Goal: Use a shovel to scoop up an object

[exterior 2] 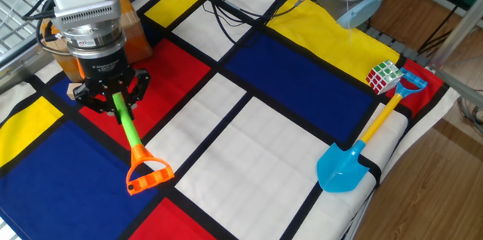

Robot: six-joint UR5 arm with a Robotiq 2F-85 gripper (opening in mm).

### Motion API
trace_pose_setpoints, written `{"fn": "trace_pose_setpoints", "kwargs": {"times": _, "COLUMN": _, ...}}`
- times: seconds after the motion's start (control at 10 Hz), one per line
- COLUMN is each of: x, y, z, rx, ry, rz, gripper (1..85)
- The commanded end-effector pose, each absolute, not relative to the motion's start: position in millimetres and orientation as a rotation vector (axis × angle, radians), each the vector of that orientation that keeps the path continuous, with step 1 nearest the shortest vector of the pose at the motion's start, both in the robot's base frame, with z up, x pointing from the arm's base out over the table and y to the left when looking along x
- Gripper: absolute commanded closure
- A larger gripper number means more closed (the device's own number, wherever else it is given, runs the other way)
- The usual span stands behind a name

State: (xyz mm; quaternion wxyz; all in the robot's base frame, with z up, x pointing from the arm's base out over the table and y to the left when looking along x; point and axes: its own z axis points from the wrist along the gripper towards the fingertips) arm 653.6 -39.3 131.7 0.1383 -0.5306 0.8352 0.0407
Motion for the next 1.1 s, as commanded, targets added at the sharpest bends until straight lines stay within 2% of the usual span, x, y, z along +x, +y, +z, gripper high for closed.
{"fn": "trace_pose_setpoints", "kwargs": {"times": 0.0, "x": 650.2, "y": -42.2, "z": 132.1, "rx": -1.549, "ry": 2.423, "rz": 0.119, "gripper": 84.7}}
{"fn": "trace_pose_setpoints", "kwargs": {"times": 0.4, "x": 647.4, "y": -49.0, "z": 130.3, "rx": -1.552, "ry": 2.451, "rz": 0.097, "gripper": 84.7}}
{"fn": "trace_pose_setpoints", "kwargs": {"times": 0.7, "x": 651.4, "y": -66.5, "z": 128.3, "rx": -1.556, "ry": 2.479, "rz": 0.002, "gripper": 84.7}}
{"fn": "trace_pose_setpoints", "kwargs": {"times": 1.0, "x": 650.6, "y": -65.7, "z": 128.2, "rx": -1.551, "ry": 2.483, "rz": 0.009, "gripper": 84.7}}
